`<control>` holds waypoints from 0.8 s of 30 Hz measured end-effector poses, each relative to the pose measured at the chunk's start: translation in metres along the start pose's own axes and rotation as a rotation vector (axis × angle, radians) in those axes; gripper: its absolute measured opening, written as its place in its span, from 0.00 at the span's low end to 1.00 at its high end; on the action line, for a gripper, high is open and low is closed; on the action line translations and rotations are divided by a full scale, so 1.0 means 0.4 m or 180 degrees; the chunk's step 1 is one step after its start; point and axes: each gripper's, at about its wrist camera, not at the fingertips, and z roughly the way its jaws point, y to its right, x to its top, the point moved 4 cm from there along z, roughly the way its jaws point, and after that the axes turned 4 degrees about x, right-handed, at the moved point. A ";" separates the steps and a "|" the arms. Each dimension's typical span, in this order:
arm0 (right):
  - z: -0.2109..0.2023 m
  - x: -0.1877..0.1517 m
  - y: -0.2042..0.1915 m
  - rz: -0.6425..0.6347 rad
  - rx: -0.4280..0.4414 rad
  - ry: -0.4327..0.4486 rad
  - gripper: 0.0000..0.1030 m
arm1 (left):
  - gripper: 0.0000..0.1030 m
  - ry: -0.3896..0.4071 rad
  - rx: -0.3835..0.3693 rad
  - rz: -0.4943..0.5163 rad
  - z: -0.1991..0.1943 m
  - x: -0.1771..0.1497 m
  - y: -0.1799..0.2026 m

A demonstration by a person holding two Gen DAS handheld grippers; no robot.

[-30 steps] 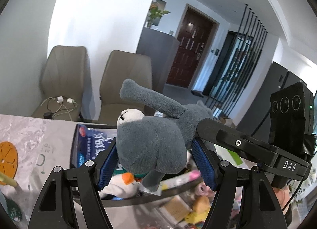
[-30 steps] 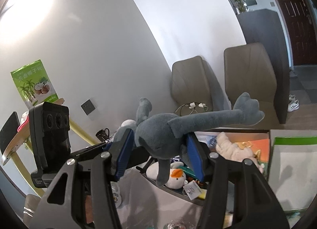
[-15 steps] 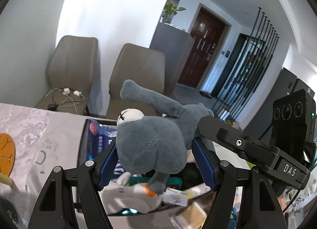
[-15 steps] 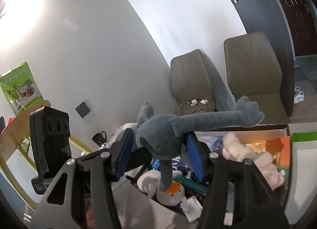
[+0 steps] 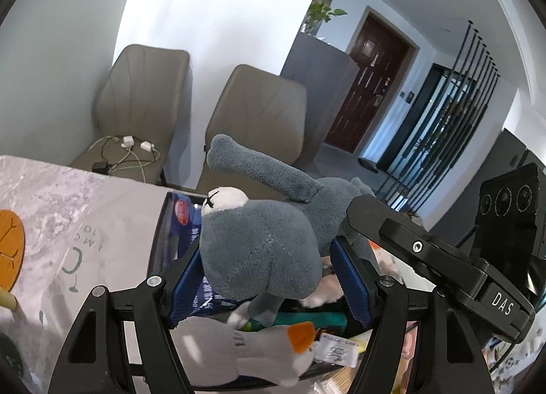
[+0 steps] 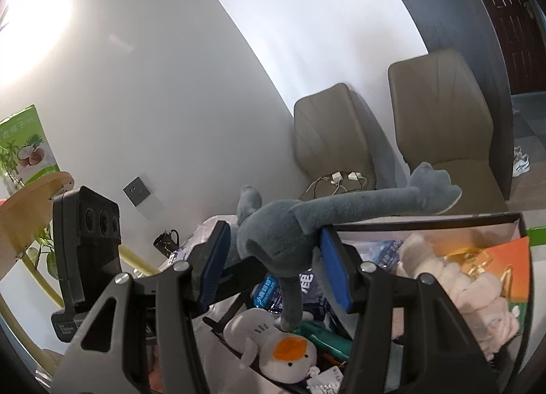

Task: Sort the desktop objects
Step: 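Lower the grey plush rabbit into the black box and open both tools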

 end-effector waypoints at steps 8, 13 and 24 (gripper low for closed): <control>0.042 -0.021 0.029 0.0142 -0.0034 -0.0135 0.53 | 0.71 -0.0135 0.0052 -0.0045 0.047 -0.015 -0.025; 0.063 -0.032 0.045 0.0175 -0.0116 -0.0229 0.53 | 0.71 -0.0230 0.0114 -0.0054 0.070 -0.028 -0.033; 0.110 -0.070 0.090 0.0319 -0.0260 -0.0475 0.52 | 0.71 -0.0447 0.0284 -0.0084 0.112 -0.057 -0.061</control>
